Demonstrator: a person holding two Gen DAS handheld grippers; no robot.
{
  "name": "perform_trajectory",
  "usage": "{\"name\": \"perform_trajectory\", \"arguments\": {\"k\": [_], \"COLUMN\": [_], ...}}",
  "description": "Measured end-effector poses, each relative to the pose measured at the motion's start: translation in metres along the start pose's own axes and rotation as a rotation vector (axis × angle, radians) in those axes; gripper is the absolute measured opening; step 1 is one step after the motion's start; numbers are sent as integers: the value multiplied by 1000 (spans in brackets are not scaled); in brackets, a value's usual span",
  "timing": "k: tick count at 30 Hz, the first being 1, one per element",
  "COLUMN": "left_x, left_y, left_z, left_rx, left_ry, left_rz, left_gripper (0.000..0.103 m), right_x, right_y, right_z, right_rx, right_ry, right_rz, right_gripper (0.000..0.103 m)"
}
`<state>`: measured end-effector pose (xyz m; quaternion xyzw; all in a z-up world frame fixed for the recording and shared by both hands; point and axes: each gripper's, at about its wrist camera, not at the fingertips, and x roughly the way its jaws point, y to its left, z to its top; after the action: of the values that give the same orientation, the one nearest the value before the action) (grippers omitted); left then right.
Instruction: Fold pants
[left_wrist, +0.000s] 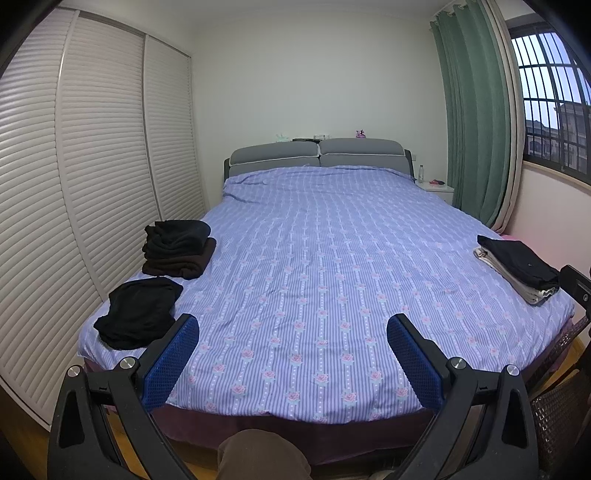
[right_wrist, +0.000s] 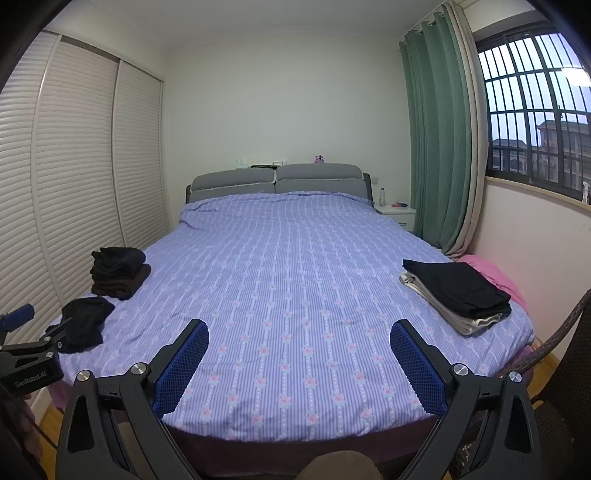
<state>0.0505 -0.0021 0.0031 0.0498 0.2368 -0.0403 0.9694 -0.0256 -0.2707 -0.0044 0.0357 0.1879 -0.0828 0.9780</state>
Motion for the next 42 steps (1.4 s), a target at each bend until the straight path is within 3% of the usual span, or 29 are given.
{"name": "perform_trajectory", "arguments": {"k": [42], "left_x": [6], "left_y": [-9], "left_z": [-2], "left_rx": [17], "left_ry": [3], "left_rz": [25], "left_gripper": [103], "right_x": [7], "right_y": [2], "right_z": [-6], "right_rx": [-5], "right_ry": [5], "right_rz": [14], "right_gripper": [100]}}
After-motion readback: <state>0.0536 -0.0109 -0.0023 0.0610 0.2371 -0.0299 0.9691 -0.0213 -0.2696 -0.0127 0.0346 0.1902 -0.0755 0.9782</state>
